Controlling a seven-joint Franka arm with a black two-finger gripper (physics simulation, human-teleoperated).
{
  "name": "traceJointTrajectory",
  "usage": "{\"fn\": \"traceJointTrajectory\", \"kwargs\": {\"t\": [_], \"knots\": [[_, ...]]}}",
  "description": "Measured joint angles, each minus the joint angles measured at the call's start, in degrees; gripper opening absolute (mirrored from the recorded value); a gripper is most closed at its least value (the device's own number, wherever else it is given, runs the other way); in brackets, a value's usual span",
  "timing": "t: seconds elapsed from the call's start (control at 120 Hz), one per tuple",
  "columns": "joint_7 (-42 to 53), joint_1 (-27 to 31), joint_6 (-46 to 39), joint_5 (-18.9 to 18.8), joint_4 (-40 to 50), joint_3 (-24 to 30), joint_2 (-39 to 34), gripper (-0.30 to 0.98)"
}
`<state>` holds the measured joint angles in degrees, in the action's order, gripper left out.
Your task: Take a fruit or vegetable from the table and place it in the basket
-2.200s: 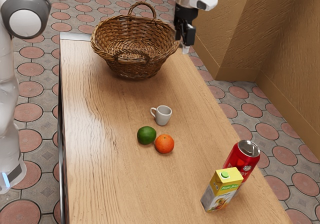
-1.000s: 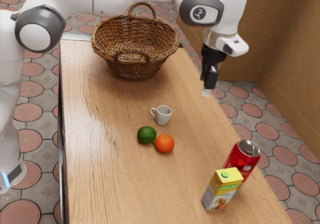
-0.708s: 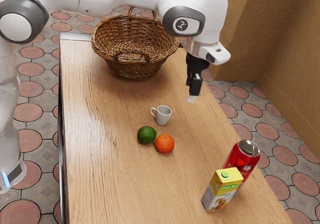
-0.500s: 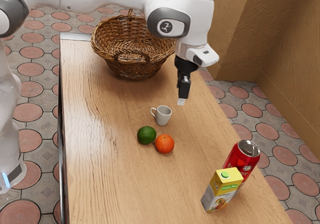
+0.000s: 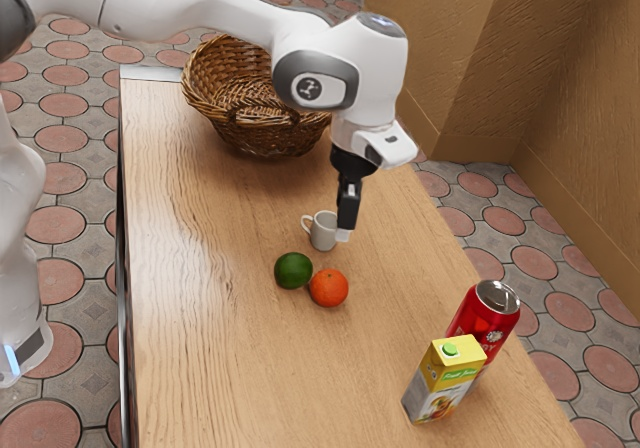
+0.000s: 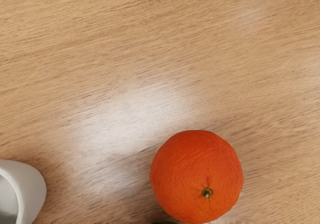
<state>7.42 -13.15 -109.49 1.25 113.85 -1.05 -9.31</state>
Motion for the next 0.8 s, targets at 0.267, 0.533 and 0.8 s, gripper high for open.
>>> {"fn": "traceJointTrajectory", "kwargs": {"t": [0.267,0.533,0.8], "knots": [[0.0,-1.2,-3.5,0.2,3.3,0.0,0.3,0.69],[-0.1,-2.3,-6.7,0.8,5.0,0.0,1.9,0.69],[-0.1,-3.3,-9.2,1.2,7.9,0.0,1.7,0.69]]}}
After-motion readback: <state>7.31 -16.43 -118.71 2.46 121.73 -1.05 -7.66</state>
